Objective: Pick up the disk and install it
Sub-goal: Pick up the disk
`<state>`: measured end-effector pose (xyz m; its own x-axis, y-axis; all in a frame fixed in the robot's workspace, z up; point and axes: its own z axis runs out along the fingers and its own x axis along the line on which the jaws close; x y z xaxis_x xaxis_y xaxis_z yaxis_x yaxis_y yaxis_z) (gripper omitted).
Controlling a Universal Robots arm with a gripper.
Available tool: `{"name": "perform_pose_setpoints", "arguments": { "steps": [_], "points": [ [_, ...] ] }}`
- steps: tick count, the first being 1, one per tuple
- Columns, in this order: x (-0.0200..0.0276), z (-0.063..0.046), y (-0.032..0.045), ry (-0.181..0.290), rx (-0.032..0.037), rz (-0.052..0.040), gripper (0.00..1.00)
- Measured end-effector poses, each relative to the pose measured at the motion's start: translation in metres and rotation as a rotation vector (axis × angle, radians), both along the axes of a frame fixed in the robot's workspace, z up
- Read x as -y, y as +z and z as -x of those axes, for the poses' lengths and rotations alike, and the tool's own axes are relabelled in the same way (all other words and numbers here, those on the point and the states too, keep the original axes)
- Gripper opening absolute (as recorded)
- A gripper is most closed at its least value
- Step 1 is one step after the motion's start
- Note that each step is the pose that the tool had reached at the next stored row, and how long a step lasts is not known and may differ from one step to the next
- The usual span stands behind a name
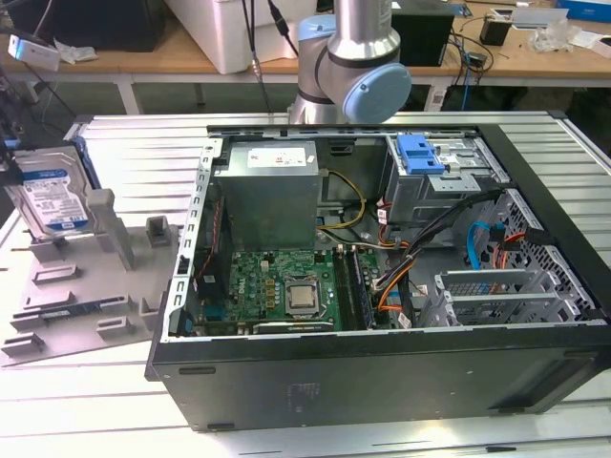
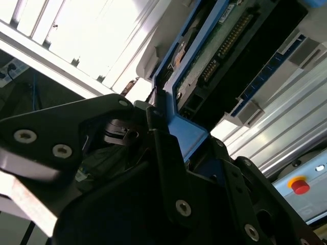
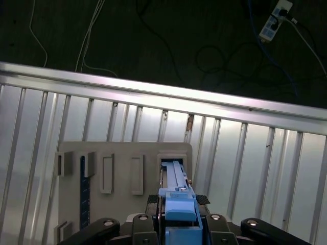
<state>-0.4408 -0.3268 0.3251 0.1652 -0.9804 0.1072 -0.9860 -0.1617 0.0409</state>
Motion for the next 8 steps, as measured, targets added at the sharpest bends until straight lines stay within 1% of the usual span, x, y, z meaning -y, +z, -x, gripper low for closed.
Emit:
{"name": "perform_pose_setpoints", "arguments": {
  "steps": [7, 8],
  "points": [
    [0.0, 0.0, 0.0186, 0.0, -0.0001, 0.0, 0.37],
    [0.0, 0.0, 0.023, 0.0, 0.0, 0.0, 0.37]
  ]
}}
